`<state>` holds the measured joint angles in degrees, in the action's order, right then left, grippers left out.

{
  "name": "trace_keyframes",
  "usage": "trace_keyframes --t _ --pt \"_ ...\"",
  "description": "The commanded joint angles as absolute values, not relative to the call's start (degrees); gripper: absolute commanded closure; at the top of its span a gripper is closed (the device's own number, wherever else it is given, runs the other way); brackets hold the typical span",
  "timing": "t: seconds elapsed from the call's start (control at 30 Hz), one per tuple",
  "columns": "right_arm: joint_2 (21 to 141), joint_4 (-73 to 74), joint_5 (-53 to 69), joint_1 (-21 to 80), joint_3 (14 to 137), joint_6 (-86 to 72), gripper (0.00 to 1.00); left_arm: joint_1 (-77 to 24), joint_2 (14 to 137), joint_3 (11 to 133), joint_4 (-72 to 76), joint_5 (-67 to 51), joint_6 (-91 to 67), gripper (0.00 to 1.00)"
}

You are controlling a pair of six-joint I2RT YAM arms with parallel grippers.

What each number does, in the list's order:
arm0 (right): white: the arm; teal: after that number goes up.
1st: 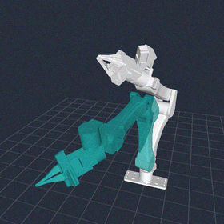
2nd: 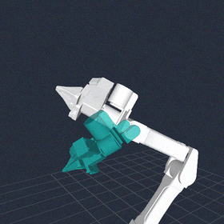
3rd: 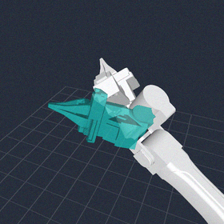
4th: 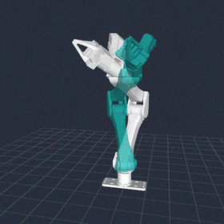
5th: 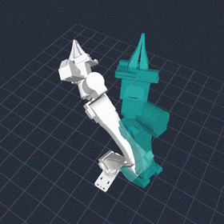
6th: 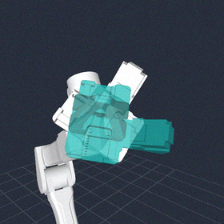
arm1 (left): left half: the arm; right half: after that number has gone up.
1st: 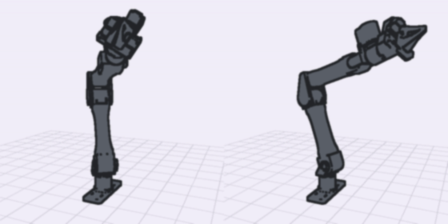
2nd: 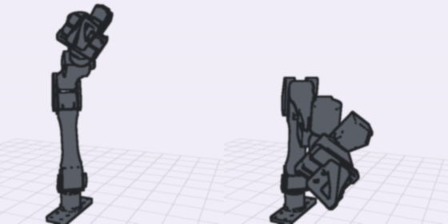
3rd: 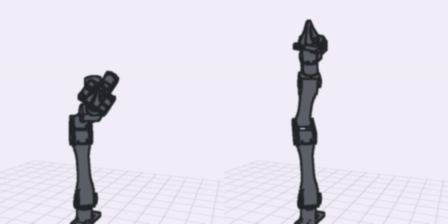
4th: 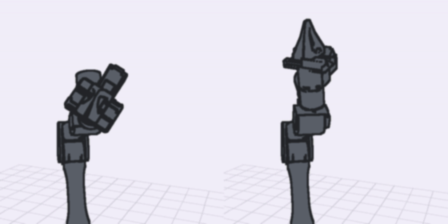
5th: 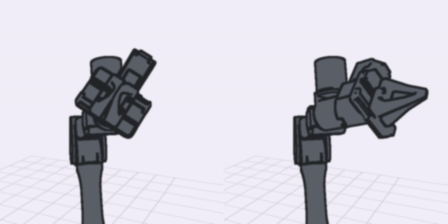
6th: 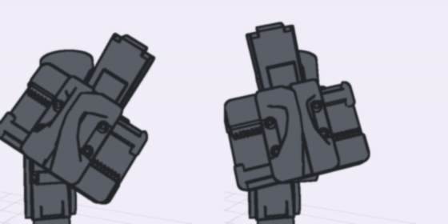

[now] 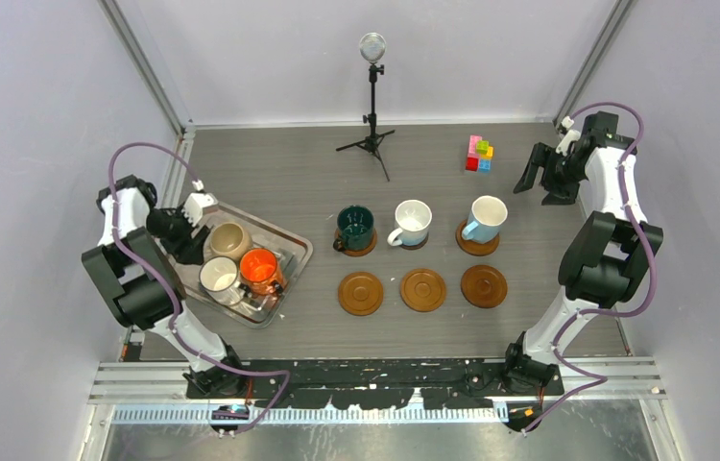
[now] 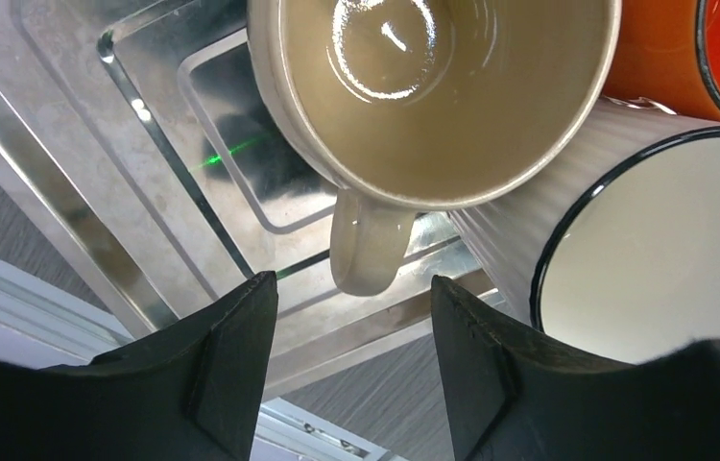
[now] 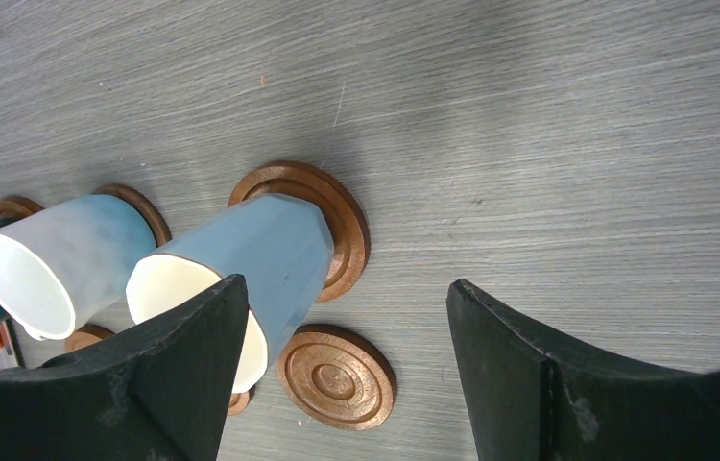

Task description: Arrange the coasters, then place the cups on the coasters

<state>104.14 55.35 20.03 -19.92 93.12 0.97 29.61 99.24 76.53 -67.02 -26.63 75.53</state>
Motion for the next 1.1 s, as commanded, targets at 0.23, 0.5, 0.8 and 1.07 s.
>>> trace_keyframes --t 0.23,0.5,0.8,1.07 --pt "102.5 55.91 19.36 -19.6 95.37 1.4 0.2 27.95 99.17 70.54 -56.48 -30.32 76.64 0.44" --pt "101.71 56.31 18.9 -19.59 94.61 2.0 0.2 26.61 99.93 68.92 -53.45 -33.8 74.24 0.49" --pt "101.78 56.69 18.26 -19.61 95.04 2.64 0.2 25.23 101.43 68.28 -51.35 -34.1 70.91 0.65" --pt "102.05 56.69 18.23 -19.62 95.5 2.57 0.2 25.84 98.82 71.38 -51.06 -36.16 65.32 1.0"
